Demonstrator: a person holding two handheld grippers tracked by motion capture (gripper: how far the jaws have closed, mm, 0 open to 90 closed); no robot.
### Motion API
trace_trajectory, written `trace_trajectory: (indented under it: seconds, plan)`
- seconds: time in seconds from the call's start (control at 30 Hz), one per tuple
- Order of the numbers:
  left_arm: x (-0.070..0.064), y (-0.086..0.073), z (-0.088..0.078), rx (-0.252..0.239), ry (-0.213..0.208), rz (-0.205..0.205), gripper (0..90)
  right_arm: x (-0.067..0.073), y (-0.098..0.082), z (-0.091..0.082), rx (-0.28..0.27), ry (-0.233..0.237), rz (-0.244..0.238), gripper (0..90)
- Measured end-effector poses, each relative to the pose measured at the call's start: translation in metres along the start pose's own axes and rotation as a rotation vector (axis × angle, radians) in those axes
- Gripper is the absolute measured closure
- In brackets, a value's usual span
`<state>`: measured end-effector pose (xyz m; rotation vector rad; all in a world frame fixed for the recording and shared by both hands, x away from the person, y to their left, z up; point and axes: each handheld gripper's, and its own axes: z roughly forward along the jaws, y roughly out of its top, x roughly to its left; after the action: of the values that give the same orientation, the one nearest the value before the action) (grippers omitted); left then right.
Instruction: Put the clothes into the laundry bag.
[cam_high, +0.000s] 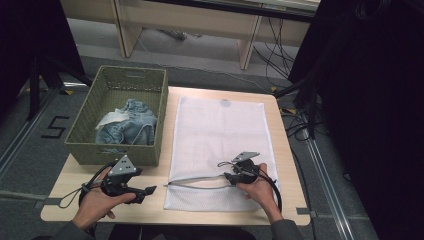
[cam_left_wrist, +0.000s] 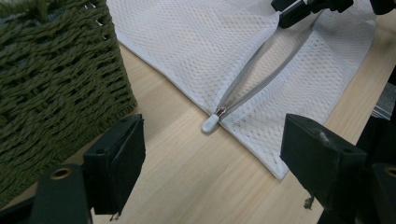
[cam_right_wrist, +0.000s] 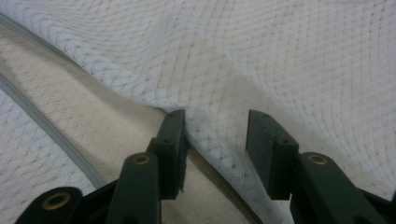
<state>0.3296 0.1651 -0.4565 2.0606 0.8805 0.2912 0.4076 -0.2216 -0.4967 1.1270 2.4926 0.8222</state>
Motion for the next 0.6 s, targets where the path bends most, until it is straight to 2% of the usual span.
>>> trace_trajectory:
  seconds: [0.1, 0.13, 0.2, 0.23, 0.3, 0.37, 0.4, 0.43, 0.47, 0.6]
  plan:
    - [0.0, 0.0, 0.0, -0.003, 0.003, -0.002, 21.4, -0.001, 0.002, -0.001, 0.022, 0.007, -0.011, 62.7]
    - [0.001, 0.0, 0.0, -0.006, 0.0, 0.001, 21.5, 0.0, 0.001, 0.004, -0.021, -0.011, -0.018, 64.0]
    - [0.001, 0.0, -0.001, -0.007, -0.002, 0.002, 21.5, -0.001, 0.003, 0.002, 0.016, 0.009, -0.04, 68.7]
    - [0.001, 0.0, -0.001, -0.007, -0.002, 0.002, 21.5, 0.0, 0.002, 0.006, -0.02, 0.004, -0.028, 70.1]
    - [0.001, 0.0, -0.001, -0.011, 0.006, -0.01, 21.5, -0.001, 0.003, 0.005, -0.007, 0.011, -0.035, 71.5]
    - [0.002, 0.001, -0.002, -0.003, 0.01, -0.002, 21.5, -0.001, 0.004, 0.006, -0.007, 0.02, -0.034, 73.9]
    - [0.002, 0.001, -0.002, -0.027, 0.016, -0.01, 21.5, -0.002, 0.005, 0.005, -0.001, 0.029, -0.036, 75.6]
    - [0.003, 0.001, -0.004, -0.008, 0.012, 0.002, 21.6, -0.003, 0.005, 0.005, 0.006, 0.039, -0.044, 78.1]
    - [0.005, 0.002, -0.006, -0.014, 0.019, -0.002, 21.6, -0.003, 0.006, 0.005, 0.006, 0.041, -0.053, 82.4]
    - [0.007, 0.003, -0.01, -0.03, 0.045, -0.008, 21.6, 0.0, 0.006, 0.007, -0.01, 0.039, -0.044, 87.6]
